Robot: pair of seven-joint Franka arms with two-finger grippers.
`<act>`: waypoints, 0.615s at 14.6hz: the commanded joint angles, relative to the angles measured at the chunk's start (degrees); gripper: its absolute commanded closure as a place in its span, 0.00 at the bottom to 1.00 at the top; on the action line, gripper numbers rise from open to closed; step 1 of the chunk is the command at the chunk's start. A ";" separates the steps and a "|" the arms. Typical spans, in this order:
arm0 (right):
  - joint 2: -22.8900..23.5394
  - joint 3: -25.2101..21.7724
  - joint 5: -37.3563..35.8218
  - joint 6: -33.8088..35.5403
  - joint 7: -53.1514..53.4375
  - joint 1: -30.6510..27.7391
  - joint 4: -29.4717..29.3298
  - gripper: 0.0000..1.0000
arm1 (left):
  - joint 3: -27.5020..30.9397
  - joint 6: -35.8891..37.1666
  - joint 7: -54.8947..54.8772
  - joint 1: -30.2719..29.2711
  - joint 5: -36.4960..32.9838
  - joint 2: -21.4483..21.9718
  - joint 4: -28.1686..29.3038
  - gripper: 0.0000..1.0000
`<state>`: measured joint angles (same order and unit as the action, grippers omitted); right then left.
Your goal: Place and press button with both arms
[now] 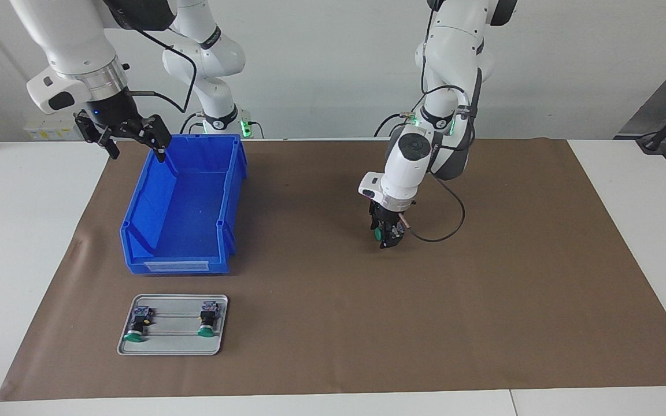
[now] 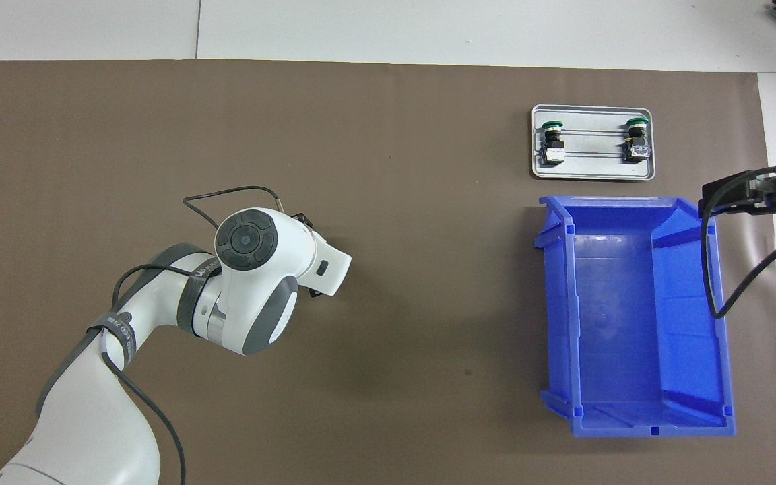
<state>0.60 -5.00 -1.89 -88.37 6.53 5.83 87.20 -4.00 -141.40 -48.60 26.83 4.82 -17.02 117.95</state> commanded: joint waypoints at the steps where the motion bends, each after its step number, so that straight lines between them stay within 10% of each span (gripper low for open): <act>1: 0.28 0.16 -0.84 1.27 -1.43 -0.03 -1.24 0.00 | 1.10 0.42 0.70 1.12 0.72 0.50 0.53 0.98; 9: 0.28 0.07 -0.31 1.18 -1.34 -0.12 -1.25 0.00 | 1.10 1.65 1.23 -3.17 0.72 3.56 -2.99 1.00</act>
<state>0.60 -4.98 -1.89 -88.31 6.50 5.84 86.91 -3.06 -141.38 -47.25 26.27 4.84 -16.27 114.40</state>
